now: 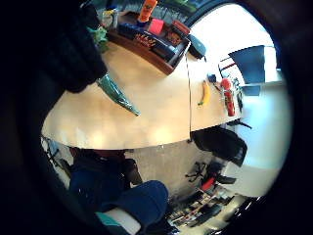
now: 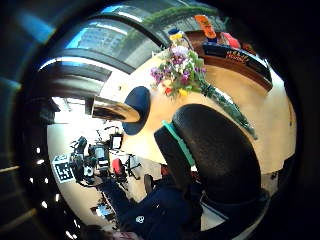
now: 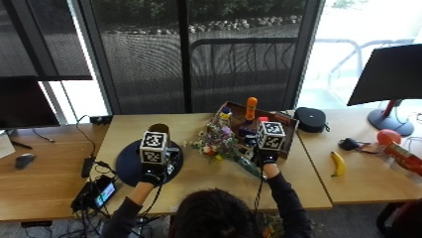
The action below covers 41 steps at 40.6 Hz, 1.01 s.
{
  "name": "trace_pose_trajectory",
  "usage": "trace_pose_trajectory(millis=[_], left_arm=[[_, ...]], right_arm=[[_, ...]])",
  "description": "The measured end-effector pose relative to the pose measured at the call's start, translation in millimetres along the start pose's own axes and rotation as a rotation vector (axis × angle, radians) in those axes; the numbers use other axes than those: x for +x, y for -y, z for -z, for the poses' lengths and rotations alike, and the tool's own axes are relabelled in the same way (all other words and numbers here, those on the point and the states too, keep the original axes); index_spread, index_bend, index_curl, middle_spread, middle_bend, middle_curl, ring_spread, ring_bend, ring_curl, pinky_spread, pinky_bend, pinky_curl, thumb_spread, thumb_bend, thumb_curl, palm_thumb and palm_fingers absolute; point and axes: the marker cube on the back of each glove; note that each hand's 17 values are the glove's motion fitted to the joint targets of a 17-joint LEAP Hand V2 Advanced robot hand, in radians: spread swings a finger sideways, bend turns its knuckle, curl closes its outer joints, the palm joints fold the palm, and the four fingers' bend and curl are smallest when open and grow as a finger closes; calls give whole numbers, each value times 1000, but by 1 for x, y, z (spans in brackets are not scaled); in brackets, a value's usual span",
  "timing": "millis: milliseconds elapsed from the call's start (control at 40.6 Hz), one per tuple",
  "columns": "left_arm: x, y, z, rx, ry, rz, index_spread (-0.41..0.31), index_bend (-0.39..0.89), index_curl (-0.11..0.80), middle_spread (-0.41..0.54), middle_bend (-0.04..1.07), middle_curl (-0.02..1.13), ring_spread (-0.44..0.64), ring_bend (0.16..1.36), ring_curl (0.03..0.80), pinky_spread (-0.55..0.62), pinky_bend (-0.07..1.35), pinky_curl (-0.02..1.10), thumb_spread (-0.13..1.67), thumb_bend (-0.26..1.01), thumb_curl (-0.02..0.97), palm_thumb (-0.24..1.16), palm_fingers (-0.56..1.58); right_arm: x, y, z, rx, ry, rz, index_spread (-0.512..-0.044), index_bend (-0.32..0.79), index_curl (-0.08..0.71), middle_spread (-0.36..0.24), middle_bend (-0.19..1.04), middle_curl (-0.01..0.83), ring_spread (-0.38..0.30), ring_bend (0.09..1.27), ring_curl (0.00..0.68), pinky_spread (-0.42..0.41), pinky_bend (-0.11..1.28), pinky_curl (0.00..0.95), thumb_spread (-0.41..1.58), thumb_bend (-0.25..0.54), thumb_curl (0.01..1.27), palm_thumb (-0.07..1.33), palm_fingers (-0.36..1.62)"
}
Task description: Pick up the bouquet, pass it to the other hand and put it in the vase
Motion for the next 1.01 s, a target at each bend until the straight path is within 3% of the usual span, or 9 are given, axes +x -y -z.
trace_pose_trajectory(millis=[172, 419, 763, 813, 1010], left_arm=[[-11, 10, -8, 7, -4, 18, -87, 213, 155, 44, 181, 154, 85, 445, 180, 147, 310, 159, 810, 158, 101, 276, 519], [-9, 19, -14, 9, -64, 6, -106, 195, 246, 59, 167, 211, 109, 440, 225, 191, 289, 219, 1075, 113, 159, 276, 488], [20, 32, -19, 15, -146, -76, -109, 173, 313, 64, 167, 257, 119, 443, 263, 206, 279, 274, 1183, 50, 216, 293, 465], [27, 35, -21, 15, -149, -96, -109, 174, 319, 64, 168, 263, 119, 438, 264, 207, 280, 280, 1189, 42, 222, 296, 461], [42, 31, -17, 24, -163, -124, -106, 164, 337, 67, 169, 282, 135, 428, 276, 209, 288, 305, 1208, 12, 243, 310, 438]], right_arm=[[-10, -4, -7, -23, -6, 20, -247, 125, 115, -1, 254, 147, 5, 468, 190, 84, 410, 186, 817, 192, 79, 309, 524], [-11, -13, 3, 2, -19, 18, -294, 126, 161, 0, 248, 222, 6, 472, 239, 103, 423, 246, 1109, 165, 122, 326, 501], [14, -30, 34, 25, -12, -33, -307, 114, 190, 0, 229, 286, 3, 481, 278, 101, 429, 292, 1234, 113, 168, 349, 493], [18, -35, 44, 7, 2, -46, -270, 154, 207, 0, 208, 287, 2, 466, 277, 100, 432, 295, 1229, 115, 182, 378, 519], [40, -13, 56, -48, 43, -182, -225, 118, 223, 0, 196, 312, -3, 456, 290, 128, 465, 319, 1198, 89, 218, 430, 560]])
